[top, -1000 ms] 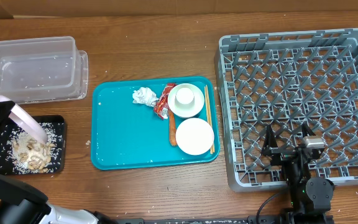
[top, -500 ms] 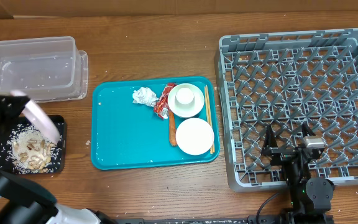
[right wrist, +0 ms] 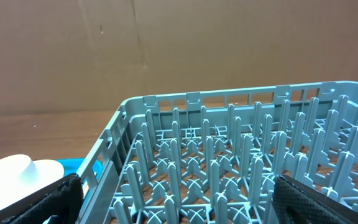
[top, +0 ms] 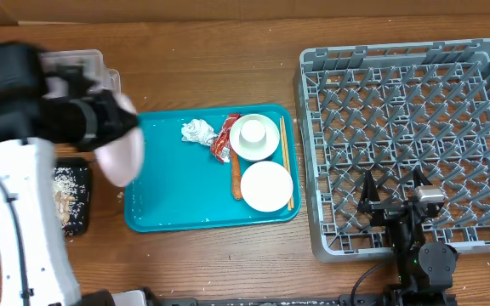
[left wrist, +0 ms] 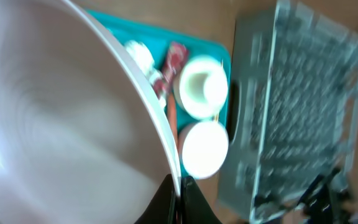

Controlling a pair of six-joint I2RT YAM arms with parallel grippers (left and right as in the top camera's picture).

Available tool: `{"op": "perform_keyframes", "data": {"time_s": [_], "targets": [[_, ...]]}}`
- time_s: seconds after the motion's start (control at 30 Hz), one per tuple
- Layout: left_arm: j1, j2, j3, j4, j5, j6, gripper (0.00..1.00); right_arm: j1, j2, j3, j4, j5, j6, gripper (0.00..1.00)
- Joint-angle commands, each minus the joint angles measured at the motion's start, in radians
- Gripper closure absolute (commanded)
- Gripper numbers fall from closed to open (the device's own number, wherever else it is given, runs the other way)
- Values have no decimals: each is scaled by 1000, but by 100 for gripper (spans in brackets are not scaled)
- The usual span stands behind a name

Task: Sort waste into correct bins and load items into the dishwasher
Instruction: 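Carry the empty plate back and set it on the teal tray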

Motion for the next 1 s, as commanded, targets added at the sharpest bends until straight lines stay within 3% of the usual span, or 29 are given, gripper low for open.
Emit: {"op": "perform_keyframes", "data": {"time_s": [0.0, 0.17, 0.3, 0.53, 0.97], "targets": [[-240, -6, 16, 5, -274, -134, 96, 0, -2, -10, 6, 3, -7, 0], [-522, 59, -21, 3, -506, -267, 96, 0, -2, -10, 6, 3, -7, 0], [-662, 150, -45, -3, -578, -332, 96, 0, -2, -10, 6, 3, -7, 0], [-710, 326, -52, -48, -609, -406, 96, 0, -2, -10, 6, 3, -7, 0], [-692, 381, -145, -2, -646, -448, 96, 0, -2, -10, 6, 3, -7, 0]]}}
